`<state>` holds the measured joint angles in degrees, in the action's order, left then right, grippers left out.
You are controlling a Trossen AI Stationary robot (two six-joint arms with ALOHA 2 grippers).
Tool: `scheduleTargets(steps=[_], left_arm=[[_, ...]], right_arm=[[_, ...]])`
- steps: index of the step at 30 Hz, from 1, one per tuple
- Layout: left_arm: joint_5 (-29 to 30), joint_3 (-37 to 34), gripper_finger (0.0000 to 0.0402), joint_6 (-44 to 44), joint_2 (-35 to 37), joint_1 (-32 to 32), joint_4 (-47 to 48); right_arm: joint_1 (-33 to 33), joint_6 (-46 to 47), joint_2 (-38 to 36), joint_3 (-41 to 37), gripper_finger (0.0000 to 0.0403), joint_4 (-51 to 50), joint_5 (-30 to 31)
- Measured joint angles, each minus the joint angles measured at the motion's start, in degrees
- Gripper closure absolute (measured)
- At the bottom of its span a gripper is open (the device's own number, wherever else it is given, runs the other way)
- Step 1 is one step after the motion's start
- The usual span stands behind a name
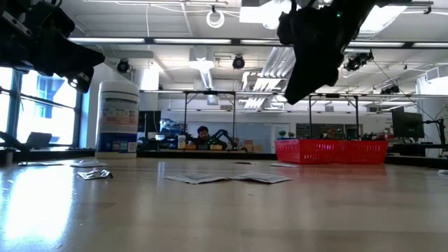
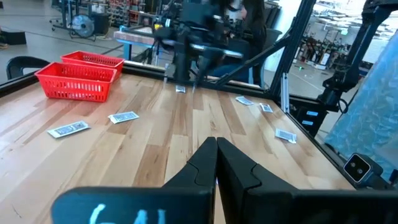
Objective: Pick & Place First Aid Supplies
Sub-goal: Put the ointment pack into the right red bin
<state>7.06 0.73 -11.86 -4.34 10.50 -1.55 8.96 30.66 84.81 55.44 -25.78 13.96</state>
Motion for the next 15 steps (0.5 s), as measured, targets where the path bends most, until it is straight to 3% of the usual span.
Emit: scheduleTargets(steps=[8, 12, 15], left_arm=[[-0.01, 0.0, 0.0401, 0.0, 0.0, 0.0, 0.0], [-0.01, 0.0, 0.0401, 0.0, 0.0, 0.0, -0.01], [-0.02, 0.0, 0.0401, 0.0, 0.0, 0.0, 0.0]], right_arm=[[4.7, -9.88, 10.48, 0.02, 0.0274, 11.54, 0.13], [2.27, -4.99, 11.61, 0.0, 0.0274, 7.83, 5.55], [-0.05, 0.75, 11.61, 0.0, 0.0274, 4.95, 13.02]])
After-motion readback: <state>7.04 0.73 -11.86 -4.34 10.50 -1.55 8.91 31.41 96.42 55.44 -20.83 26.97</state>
